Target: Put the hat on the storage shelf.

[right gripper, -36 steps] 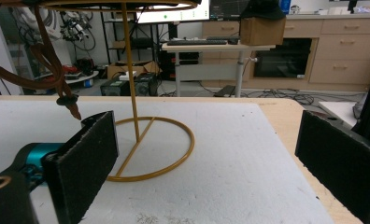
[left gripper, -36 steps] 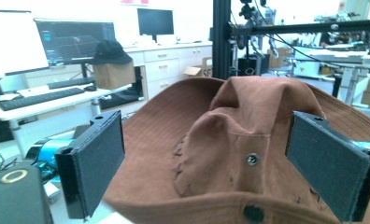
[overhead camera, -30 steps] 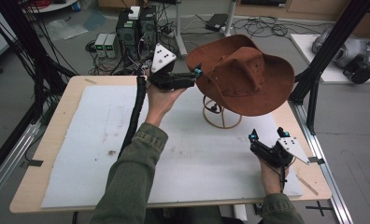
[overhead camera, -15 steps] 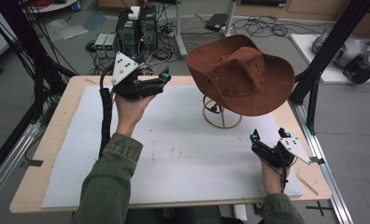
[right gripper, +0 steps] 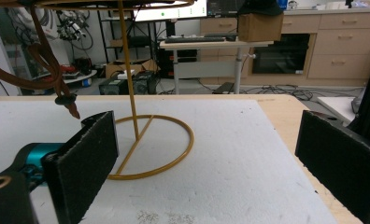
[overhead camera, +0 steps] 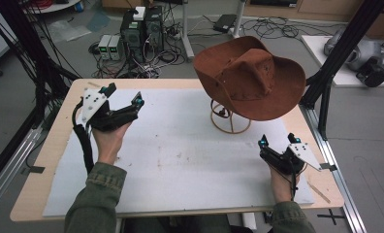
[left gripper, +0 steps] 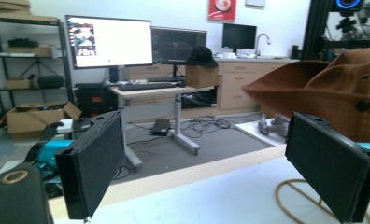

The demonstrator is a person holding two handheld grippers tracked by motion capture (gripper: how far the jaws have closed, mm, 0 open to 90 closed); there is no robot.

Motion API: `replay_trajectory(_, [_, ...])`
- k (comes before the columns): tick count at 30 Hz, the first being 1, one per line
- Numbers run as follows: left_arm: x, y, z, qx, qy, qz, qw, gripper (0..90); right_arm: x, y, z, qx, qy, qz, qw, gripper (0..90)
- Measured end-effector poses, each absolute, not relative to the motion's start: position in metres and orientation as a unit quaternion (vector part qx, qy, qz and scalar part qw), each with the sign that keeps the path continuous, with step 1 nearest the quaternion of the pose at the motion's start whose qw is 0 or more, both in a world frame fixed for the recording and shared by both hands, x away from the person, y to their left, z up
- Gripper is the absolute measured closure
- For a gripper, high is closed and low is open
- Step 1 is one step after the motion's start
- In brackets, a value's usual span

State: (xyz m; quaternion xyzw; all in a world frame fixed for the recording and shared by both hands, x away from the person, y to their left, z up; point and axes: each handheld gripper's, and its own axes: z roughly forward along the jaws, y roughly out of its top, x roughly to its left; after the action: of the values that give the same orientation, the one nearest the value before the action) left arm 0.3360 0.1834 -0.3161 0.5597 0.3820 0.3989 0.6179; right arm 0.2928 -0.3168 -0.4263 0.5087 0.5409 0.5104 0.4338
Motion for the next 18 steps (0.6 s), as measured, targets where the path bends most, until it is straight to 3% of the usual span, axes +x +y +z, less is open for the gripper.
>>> replay_trajectory(18, [0.295,0.234,-0.391,0.521,0.451,0.423,0.588,13.0,0.292,-0.314,-0.427,0.508,0.545,0.509,0.431,5.2])
